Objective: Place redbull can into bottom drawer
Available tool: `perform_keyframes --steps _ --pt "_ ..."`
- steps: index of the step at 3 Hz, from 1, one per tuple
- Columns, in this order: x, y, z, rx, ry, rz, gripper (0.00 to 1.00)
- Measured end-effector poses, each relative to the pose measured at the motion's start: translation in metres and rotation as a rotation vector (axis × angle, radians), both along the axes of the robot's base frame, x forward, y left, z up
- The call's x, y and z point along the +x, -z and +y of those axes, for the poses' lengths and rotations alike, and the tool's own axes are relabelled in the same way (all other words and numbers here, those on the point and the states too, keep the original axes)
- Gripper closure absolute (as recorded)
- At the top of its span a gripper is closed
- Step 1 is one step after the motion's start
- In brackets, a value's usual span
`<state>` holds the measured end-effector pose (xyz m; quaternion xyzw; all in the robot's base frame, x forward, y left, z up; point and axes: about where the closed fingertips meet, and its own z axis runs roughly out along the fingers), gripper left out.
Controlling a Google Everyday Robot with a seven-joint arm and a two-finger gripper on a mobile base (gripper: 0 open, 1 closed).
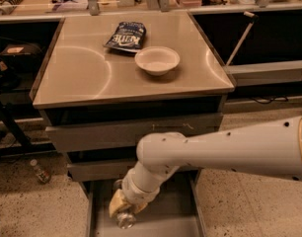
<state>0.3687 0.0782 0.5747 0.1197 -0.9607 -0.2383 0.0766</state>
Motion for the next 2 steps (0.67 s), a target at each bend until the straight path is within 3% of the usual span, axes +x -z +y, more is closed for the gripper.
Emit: perform_keyframes --steps 1,2 --pt "-0.013 0.06 -0.035 0.026 0.111 0.096 1.0" --pt "-0.019 0.072 -0.035 0.029 0.115 0.127 1.0"
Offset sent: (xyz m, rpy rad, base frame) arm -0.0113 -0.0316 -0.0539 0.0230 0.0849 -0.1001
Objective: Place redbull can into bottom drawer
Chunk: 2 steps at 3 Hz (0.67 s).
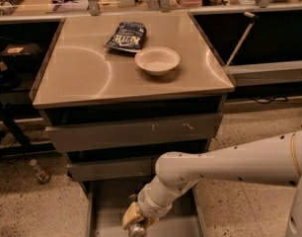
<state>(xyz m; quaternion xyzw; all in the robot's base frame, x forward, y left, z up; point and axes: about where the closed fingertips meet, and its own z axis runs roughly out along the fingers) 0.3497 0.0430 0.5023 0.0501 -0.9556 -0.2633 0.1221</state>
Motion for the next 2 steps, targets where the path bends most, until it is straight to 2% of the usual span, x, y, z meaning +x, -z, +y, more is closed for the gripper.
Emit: perform_keyframes --steps 1,2 --pt "0.0 0.0 0.0 0.0 0.0 0.0 1.0" --pt "0.003 0.026 0.002 0.048 0.02 0.036 1.0"
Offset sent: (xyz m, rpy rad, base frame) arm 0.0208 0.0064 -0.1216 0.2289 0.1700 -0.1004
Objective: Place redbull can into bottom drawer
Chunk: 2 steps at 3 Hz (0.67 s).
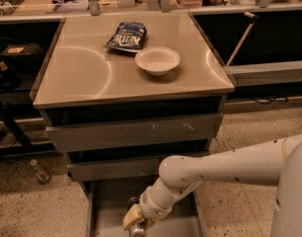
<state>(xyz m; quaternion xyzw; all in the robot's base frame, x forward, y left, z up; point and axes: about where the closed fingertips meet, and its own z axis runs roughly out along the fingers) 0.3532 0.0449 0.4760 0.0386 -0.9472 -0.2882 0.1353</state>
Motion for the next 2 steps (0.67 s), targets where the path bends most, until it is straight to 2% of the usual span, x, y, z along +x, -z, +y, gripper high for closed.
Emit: perform_keyframes --steps 1,2 --pt "0.031 0.041 -0.01 0.112 0.069 0.008 1.0" --pt "0.048 0.086 -0.013 0.197 0.098 0.065 1.0"
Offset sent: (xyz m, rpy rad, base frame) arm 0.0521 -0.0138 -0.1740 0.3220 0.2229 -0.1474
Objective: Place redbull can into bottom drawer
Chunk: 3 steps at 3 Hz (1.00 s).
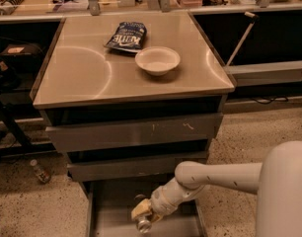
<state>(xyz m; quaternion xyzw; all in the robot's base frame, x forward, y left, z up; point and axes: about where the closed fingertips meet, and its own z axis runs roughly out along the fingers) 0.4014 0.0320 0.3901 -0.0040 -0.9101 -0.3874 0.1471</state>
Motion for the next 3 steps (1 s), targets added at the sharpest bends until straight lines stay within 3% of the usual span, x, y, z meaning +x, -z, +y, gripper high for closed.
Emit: perform_keyframes --steps 1,2,3 --pt "-0.01 0.029 0.009 0.031 0.011 0.057 1.0" --pt "-0.011 0.03 0.009 0.031 0.01 0.059 1.0" --pt "-0.009 0.053 0.018 0.065 0.021 0.083 1.0"
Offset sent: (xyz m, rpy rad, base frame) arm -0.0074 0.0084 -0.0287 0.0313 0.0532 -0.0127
